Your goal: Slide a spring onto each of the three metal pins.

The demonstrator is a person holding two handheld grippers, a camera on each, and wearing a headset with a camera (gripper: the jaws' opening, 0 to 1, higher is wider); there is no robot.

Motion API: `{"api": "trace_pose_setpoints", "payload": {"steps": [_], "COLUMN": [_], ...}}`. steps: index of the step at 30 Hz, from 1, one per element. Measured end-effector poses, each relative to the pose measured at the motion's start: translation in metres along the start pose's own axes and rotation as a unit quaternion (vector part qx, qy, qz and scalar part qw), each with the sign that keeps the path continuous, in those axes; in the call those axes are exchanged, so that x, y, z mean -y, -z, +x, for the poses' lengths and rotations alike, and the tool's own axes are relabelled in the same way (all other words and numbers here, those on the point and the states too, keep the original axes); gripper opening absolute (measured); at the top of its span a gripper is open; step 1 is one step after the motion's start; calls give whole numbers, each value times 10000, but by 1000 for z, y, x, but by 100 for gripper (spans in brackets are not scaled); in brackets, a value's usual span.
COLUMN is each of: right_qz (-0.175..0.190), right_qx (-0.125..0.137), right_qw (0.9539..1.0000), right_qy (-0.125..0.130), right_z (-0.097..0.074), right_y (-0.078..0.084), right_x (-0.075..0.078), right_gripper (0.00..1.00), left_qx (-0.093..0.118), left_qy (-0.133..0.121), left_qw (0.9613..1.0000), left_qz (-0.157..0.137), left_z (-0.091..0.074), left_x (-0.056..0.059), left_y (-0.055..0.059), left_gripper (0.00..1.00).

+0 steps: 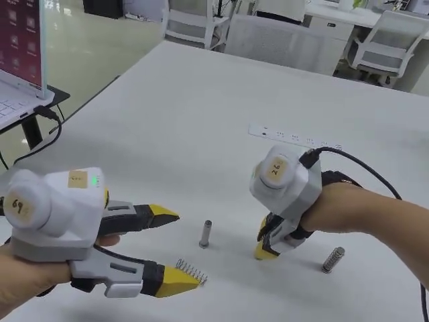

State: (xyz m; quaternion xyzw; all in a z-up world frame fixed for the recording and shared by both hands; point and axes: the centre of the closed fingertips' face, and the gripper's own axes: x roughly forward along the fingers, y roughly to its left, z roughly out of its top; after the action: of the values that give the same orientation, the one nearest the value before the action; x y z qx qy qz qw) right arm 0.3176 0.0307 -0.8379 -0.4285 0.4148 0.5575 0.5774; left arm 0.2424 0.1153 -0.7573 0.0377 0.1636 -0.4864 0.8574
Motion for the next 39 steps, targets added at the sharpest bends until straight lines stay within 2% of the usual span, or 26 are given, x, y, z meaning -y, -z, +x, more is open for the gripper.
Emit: {"api": "trace_pose_setpoints", "payload": {"steps": [10,18,28,39], "right_qz": [12,31,-32,-9], "right_qx": [317,524,648,735], "right_qw": [9994,9986,9979,9970], "right_qy": [130,83,-2,-261], "right_z": [-19,-29,-28,-11], "right_y": [-18,-34,-49,-64], "right_x": [-4,-16,-35,-61], "right_gripper": [19,19,19,19], "left_qx": [-20,-30,-45,-44], "left_qy": [-1,-9,-48,-55], "left_qw": [10000,10000,10000,10000], "left_qz": [23,33,18,22], "left_z": [-1,-2,-6,-7], "left_x": [1,2,3,3], "left_y": [1,1,4,5], "left_gripper": [58,58,58,58]}}
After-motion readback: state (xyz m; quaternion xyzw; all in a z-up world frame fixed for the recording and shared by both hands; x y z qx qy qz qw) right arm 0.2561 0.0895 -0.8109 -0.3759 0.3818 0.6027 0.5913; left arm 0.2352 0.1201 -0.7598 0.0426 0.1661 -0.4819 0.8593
